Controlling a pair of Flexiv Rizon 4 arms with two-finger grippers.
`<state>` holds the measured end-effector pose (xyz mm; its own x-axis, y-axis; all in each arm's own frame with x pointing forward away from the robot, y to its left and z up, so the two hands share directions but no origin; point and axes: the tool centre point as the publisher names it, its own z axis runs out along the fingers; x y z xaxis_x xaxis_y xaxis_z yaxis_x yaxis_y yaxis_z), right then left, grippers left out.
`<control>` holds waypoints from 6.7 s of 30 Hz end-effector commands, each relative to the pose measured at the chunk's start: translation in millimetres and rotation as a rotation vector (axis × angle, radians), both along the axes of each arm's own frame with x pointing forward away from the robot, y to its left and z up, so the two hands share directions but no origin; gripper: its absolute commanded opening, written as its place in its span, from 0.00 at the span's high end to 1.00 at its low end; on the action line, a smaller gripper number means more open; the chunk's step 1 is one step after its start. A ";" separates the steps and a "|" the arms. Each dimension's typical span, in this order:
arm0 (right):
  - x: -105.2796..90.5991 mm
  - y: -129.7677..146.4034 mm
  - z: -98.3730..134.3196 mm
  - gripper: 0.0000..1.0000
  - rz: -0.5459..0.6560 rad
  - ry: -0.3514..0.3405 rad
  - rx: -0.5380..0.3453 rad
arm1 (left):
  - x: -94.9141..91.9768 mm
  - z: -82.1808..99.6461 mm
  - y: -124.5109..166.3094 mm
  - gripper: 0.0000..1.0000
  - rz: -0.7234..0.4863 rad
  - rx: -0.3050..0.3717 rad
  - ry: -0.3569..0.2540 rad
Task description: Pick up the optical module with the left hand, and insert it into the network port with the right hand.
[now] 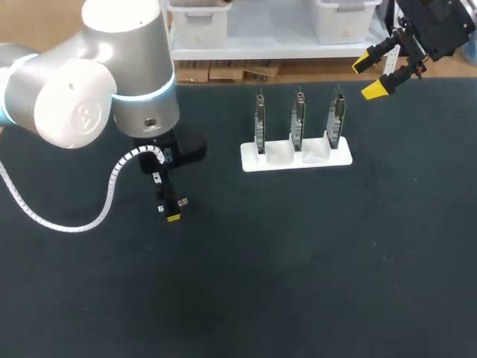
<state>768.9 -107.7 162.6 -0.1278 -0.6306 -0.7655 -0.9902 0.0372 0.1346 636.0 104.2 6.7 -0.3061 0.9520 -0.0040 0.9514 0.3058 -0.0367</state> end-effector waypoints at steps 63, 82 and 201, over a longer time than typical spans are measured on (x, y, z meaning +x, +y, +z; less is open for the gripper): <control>-1.2 0.3 0.0 0.00 -0.002 -0.002 -0.001 | -6.6 -25.1 5.2 0.00 0.040 -0.016 -0.006; -1.2 0.3 0.0 0.00 -0.002 -0.002 -0.001 | -1.6 -28.0 7.0 1.00 0.045 -0.026 -0.004; -1.2 0.3 0.0 0.00 -0.002 -0.002 -0.001 | 90.2 207.2 -126.3 1.00 -0.338 -0.901 -0.405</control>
<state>768.8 -107.8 162.6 -0.1278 -0.6306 -0.7655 -0.9902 0.0374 0.1345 723.6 -14.0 218.5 0.1450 0.6165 -0.7739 0.9776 0.0315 0.2083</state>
